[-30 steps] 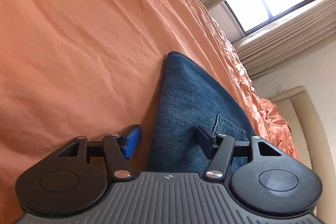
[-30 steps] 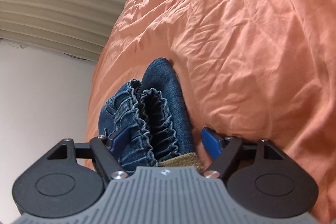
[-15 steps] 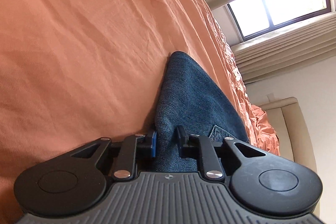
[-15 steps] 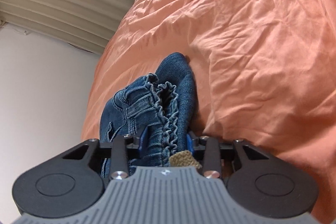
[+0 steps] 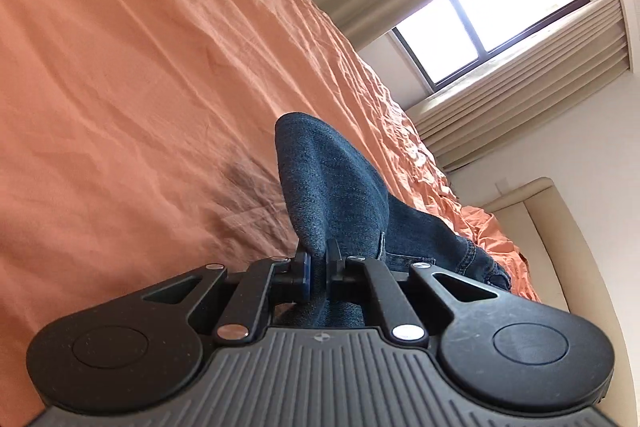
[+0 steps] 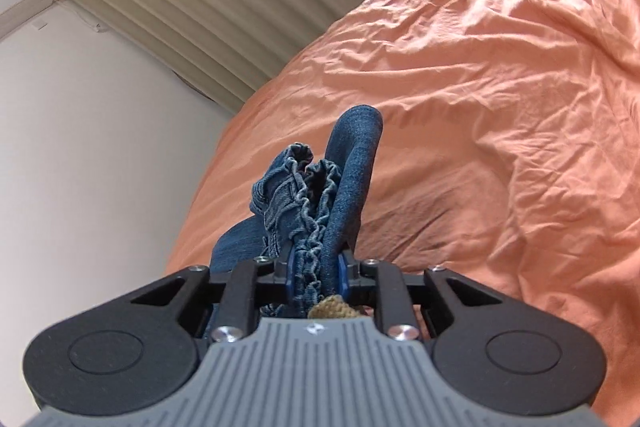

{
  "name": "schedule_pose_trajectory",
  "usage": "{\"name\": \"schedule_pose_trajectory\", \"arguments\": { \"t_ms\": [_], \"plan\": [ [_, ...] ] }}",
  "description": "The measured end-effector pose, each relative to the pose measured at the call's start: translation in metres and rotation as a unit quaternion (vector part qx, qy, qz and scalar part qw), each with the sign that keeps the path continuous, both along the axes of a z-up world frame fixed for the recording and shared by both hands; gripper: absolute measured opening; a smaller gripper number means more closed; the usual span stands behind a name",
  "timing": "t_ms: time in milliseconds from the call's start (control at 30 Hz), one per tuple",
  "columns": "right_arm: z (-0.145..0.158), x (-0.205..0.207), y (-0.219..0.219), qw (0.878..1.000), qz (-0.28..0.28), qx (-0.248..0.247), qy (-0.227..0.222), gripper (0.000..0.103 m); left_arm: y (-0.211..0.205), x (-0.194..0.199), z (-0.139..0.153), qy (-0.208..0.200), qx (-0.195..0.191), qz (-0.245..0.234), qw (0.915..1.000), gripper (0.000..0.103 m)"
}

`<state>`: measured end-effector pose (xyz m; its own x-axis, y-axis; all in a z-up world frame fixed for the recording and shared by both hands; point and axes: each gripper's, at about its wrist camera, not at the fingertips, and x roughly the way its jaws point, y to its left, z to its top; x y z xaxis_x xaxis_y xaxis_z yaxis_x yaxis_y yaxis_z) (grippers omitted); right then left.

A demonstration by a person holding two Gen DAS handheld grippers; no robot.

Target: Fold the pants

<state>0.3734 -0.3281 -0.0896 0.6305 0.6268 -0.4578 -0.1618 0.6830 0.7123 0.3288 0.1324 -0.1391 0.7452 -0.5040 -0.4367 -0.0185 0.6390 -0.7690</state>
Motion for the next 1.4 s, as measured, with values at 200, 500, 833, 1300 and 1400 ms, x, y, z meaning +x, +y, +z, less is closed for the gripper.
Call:
{"name": "schedule_pose_trajectory", "arguments": {
  "t_ms": [200, 500, 833, 1300, 1400],
  "plan": [
    [0.047, -0.019, 0.047, 0.999, 0.033, -0.018, -0.009, 0.016, 0.033, -0.023, 0.036, -0.018, -0.003, 0.004, 0.9998, 0.005],
    [0.058, -0.007, 0.173, 0.995, 0.094, 0.022, -0.001, 0.016, 0.143, -0.044, 0.084, -0.01, 0.056, 0.051, 0.9971, 0.005],
    [0.008, 0.042, 0.292, 0.988, 0.139, 0.057, 0.036, 0.015, 0.23, -0.016, 0.099, 0.022, 0.167, 0.082, 0.9822, 0.006],
    [-0.105, 0.08, 0.302, 0.986, 0.105, 0.004, 0.127, 0.014, 0.253, 0.023, -0.01, 0.085, 0.197, 0.075, 0.9738, 0.008],
    [-0.104, 0.083, 0.307, 0.986, 0.103, -0.01, 0.128, 0.016, 0.247, 0.026, -0.008, 0.082, 0.205, 0.074, 0.9726, 0.012]
  ]
}}
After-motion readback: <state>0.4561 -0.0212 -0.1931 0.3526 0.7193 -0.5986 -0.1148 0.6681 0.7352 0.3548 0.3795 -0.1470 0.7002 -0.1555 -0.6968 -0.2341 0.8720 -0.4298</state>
